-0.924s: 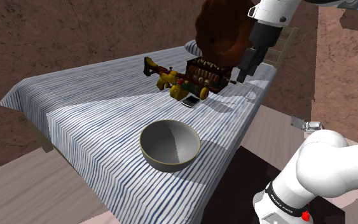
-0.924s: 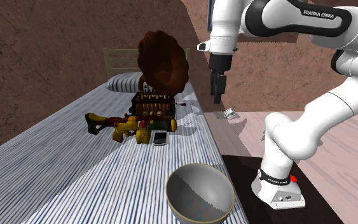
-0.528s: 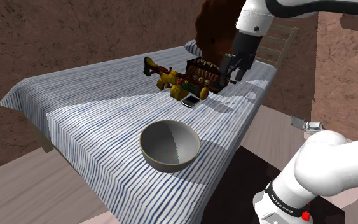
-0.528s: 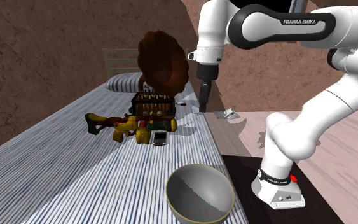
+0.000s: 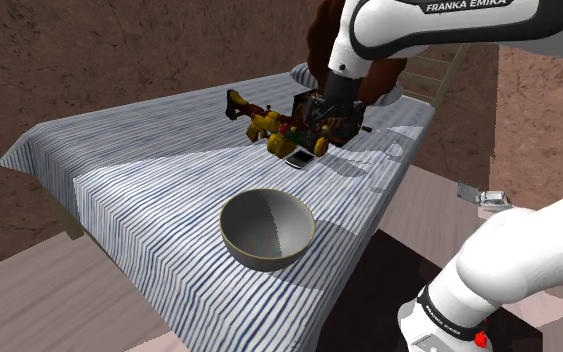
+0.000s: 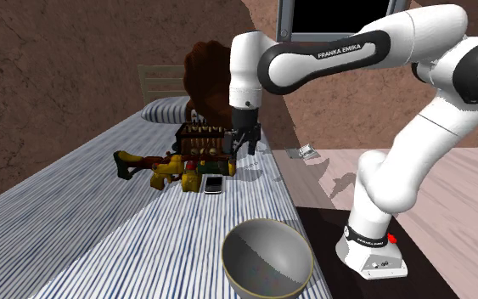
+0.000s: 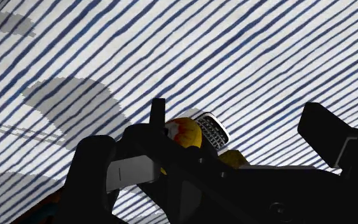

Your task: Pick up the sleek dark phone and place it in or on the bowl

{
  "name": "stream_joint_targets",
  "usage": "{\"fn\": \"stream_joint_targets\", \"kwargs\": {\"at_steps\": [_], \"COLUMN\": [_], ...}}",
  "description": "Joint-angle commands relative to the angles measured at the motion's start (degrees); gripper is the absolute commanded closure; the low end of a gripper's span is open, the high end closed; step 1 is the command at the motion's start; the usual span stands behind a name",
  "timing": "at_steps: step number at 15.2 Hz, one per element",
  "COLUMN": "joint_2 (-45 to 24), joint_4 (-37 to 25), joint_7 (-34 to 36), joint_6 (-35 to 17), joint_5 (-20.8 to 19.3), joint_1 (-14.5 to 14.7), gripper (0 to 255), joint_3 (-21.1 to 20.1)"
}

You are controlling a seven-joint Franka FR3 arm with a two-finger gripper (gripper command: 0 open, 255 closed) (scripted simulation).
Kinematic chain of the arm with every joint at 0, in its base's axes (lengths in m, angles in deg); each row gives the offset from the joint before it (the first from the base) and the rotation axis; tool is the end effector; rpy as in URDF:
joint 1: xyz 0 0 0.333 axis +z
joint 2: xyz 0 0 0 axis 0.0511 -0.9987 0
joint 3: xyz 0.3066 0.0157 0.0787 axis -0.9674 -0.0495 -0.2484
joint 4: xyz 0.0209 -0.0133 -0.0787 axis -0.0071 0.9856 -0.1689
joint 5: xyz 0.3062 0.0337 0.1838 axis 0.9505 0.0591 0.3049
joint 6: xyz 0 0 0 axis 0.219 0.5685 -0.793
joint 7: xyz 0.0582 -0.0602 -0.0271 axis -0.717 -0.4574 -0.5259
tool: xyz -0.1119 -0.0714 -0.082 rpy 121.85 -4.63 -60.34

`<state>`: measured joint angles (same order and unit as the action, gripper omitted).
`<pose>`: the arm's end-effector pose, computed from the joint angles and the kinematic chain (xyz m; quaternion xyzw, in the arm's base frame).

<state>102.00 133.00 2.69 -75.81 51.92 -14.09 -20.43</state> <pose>0.3878 0.0137 0.4984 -0.9598 0.2800 -0.0145 0.0124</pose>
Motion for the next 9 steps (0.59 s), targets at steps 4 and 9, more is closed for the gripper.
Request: {"fn": "stream_joint_targets", "kwargs": {"at_steps": [4,9], "joint_2": [-9.2,-18.2], "joint_4": [-2.1,-5.1], "joint_7": [13.1,25.5], "joint_6": [-7.2,-13.1], "joint_5": [-0.1,-1.1], "joint_1": [-3.8,-6.9], "gripper": [0,0], "joint_3": [-1.6,-1.8]}}
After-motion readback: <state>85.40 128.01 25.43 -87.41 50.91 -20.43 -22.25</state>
